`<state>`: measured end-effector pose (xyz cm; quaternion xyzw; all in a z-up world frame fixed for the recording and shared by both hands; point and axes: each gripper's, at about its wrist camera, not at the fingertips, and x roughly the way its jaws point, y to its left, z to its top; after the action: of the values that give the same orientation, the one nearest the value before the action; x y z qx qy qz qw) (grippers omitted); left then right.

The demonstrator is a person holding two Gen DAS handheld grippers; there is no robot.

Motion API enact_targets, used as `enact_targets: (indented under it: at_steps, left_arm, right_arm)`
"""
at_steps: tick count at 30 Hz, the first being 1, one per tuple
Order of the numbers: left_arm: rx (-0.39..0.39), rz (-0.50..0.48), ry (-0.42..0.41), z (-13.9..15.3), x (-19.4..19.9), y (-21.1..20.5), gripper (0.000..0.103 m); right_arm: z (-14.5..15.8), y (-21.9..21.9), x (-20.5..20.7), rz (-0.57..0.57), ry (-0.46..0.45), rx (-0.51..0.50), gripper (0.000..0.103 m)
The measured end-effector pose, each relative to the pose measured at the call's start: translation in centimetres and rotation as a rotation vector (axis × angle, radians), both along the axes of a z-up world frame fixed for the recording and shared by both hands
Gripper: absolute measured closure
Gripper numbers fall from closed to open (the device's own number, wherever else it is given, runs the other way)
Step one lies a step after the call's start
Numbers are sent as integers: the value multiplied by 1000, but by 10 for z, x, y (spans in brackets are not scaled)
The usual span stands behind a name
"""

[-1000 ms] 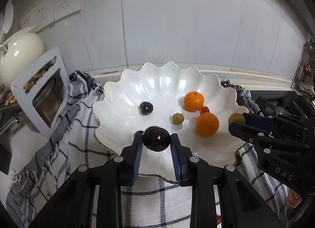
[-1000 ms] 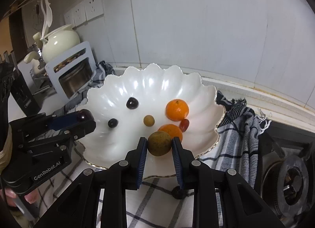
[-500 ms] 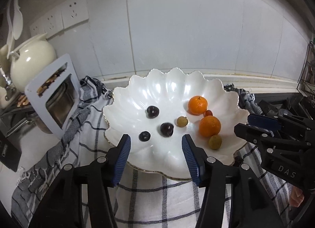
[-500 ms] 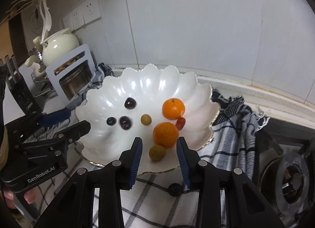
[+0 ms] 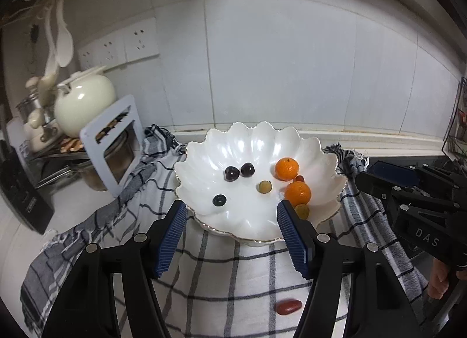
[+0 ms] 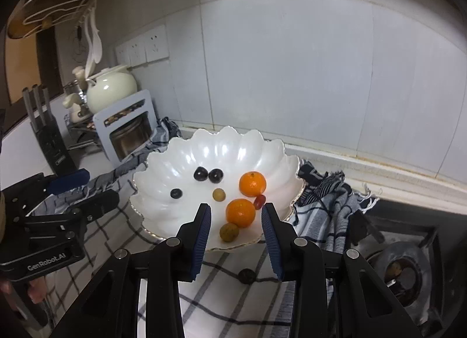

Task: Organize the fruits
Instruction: 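Open both tools to drop the plum and fruit into the bowl, then lift both open tools away from the bowl back over the cloth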

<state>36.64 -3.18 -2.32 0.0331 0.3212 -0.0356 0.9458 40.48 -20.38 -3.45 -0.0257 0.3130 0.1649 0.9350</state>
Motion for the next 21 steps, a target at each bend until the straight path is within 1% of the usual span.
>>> enact_targets:
  at_steps: [5,11,18,21]
  left_arm:
    - [-7,33,-31,11,-25,-5,38]
    - [6,65,-65,21,-49,-14,37]
    - [-2,92,-77,25,-71,-23,37]
    - [6,101,-85,26,-81,-27,37]
  right_arm:
    - [11,-8,-14,28,-37,10,66]
    - [19,-15,-30,68,-70,18,66]
    - [21,-23,-48,111,-77,29,66]
    - [22,-26,-55,131,-78,27,66]
